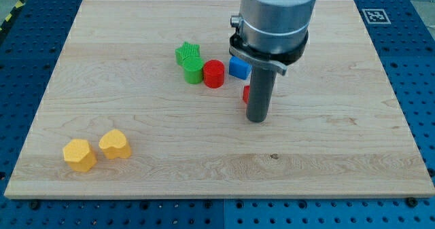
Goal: Slide the red star closer to red circle
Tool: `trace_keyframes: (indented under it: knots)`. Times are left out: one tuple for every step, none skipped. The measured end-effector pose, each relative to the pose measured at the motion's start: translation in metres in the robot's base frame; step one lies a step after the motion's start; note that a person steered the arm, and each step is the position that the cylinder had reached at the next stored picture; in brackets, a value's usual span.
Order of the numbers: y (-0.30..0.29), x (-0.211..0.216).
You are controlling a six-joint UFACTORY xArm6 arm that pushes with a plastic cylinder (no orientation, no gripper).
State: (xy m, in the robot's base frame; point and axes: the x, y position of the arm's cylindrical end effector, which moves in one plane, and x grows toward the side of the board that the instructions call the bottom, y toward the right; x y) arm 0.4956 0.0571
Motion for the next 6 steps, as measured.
trace_keyframes:
  knots:
    - [0.000,-0.021]
    - [0.000,-0.028]
    - [0.003,-0.023]
    - [0.038,-0.016]
    - [0.058,-0.036]
    - [0.058,-0.042]
